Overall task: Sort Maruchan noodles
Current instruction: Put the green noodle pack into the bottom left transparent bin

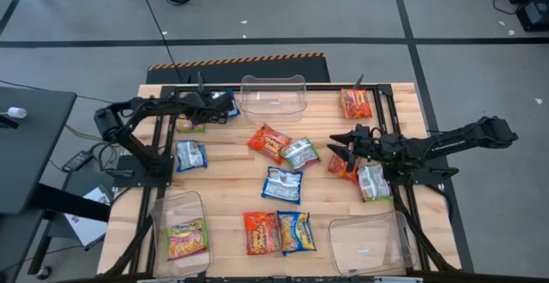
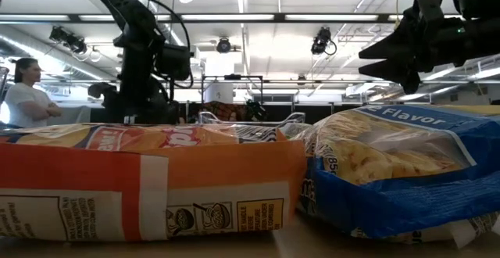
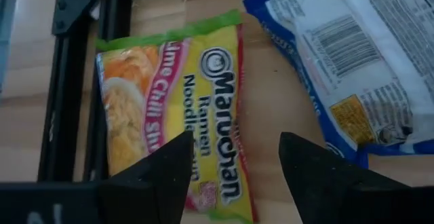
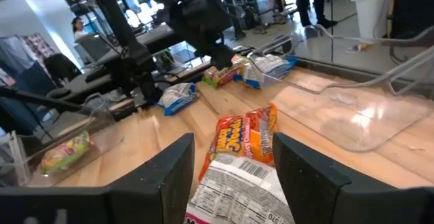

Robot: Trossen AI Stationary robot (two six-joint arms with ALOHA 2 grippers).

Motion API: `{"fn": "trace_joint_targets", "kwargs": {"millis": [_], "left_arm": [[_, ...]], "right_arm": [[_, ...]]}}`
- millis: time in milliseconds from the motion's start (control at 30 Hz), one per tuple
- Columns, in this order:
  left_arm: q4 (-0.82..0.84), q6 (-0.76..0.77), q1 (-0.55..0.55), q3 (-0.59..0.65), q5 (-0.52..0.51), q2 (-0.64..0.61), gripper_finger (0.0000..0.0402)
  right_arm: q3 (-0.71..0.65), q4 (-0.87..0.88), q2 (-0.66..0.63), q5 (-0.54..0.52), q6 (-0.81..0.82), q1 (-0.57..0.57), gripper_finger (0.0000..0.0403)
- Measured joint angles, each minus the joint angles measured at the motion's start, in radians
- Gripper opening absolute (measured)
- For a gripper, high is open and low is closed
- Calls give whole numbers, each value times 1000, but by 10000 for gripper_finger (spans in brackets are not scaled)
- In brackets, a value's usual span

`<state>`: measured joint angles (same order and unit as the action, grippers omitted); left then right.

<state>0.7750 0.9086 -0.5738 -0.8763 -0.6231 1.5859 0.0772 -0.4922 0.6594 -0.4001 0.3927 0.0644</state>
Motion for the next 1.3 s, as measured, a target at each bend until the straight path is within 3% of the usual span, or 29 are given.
{"fn": "trace_joint_targets", "kwargs": {"millis": [167, 367, 467, 600, 733, 1000, 1133, 1300], "left_arm": [[-68, 56, 6, 29, -22, 84, 218], [-27, 139, 5, 35, -75, 163, 209], [-17, 123, 5, 34, -79, 174, 181], [25, 119, 2, 33, -72, 167, 106], [71, 75, -11, 31, -26, 131, 16], [291, 38, 41, -86, 79, -101, 5], [404, 250, 166, -153, 131, -271, 3], [431, 683, 447, -170, 107, -432, 2]], "right_arm": [[0, -4, 3, 1, 47, -24, 205], [0, -5, 3, 5, 53, -29, 205], [0, -5, 3, 5, 52, -29, 204], [0, -5, 3, 5, 53, -29, 204], [0, -5, 3, 5, 50, -29, 204], [0, -4, 3, 18, 49, -29, 204], [0, -1, 3, 46, 26, -29, 204], [0, 2, 6, 60, -11, -29, 204]]}}
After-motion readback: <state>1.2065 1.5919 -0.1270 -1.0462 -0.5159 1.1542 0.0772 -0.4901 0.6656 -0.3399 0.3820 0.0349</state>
